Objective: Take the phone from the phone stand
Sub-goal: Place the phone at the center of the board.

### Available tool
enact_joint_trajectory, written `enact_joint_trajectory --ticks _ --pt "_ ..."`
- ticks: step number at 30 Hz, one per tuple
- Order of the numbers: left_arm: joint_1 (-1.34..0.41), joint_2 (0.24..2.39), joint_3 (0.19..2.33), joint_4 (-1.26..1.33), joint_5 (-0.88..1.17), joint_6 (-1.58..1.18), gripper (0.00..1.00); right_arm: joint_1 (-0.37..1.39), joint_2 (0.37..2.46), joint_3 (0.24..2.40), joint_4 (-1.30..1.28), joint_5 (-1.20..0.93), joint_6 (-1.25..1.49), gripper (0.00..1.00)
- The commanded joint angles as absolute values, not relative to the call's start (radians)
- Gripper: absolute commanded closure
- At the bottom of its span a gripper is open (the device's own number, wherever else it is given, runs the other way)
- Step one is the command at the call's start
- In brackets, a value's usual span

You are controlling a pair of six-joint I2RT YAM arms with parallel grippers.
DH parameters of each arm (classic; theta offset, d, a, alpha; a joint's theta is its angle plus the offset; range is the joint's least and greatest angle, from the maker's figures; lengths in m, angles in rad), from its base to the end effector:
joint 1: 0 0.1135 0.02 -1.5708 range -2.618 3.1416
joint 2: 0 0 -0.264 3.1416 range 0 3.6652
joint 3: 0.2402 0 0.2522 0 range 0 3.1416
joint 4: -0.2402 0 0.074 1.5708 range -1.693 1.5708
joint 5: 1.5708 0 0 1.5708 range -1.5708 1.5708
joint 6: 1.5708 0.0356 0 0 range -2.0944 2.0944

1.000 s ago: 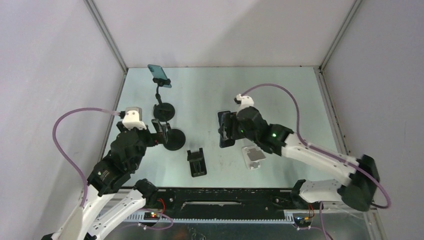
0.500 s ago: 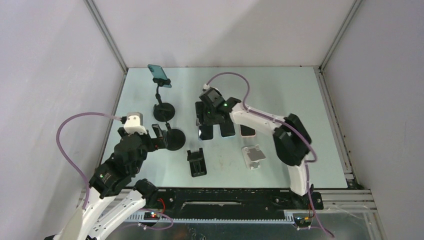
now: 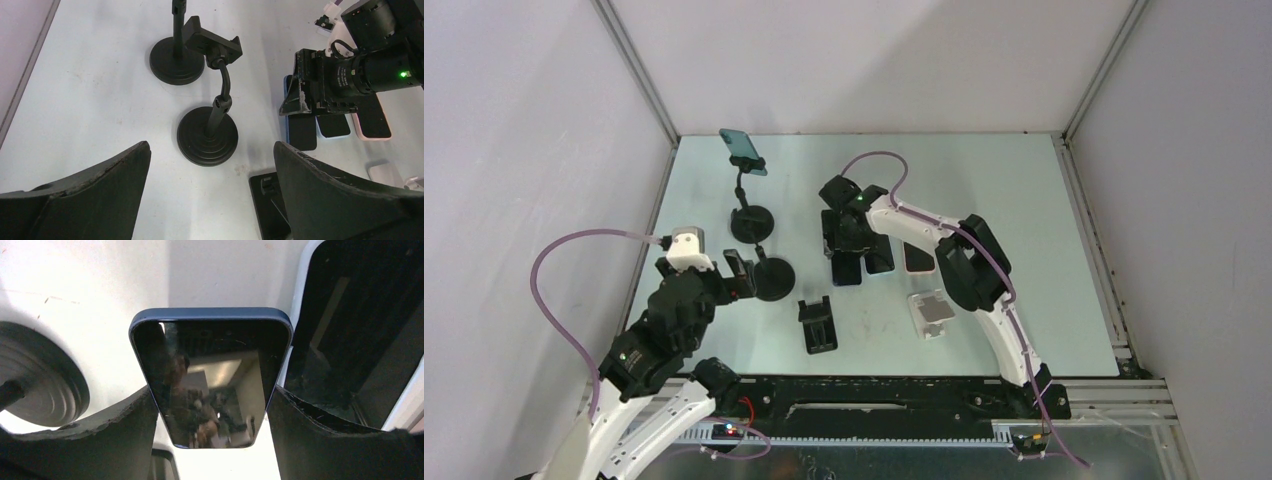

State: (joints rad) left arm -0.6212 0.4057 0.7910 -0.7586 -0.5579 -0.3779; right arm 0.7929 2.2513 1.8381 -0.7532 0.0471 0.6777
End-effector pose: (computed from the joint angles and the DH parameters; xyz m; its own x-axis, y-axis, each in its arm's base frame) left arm 0.0751 -0.0306 0.3274 -0.3099 -0.1631 -0.9367 -0.0231 0.9862 -0.1641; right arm 0.3364 0.3391 0.1746 -0.9406 -0.0624 -0.3337 -0.1397 0.9670 0.2130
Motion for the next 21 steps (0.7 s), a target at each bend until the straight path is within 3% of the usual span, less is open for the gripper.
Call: enact_joint_trajectory --ticks 1,21 --pt "-0.618 0.402 0.782 -0.744 -0.565 -0.395 0.0 0.781 2.295 1.909 -0.773 0.054 0.655 1.0" --pt "-0.618 0.425 0.778 -0.72 -0.538 -0.378 0.0 0.784 2.408 1.975 -0.89 0.28 0.612 0.99"
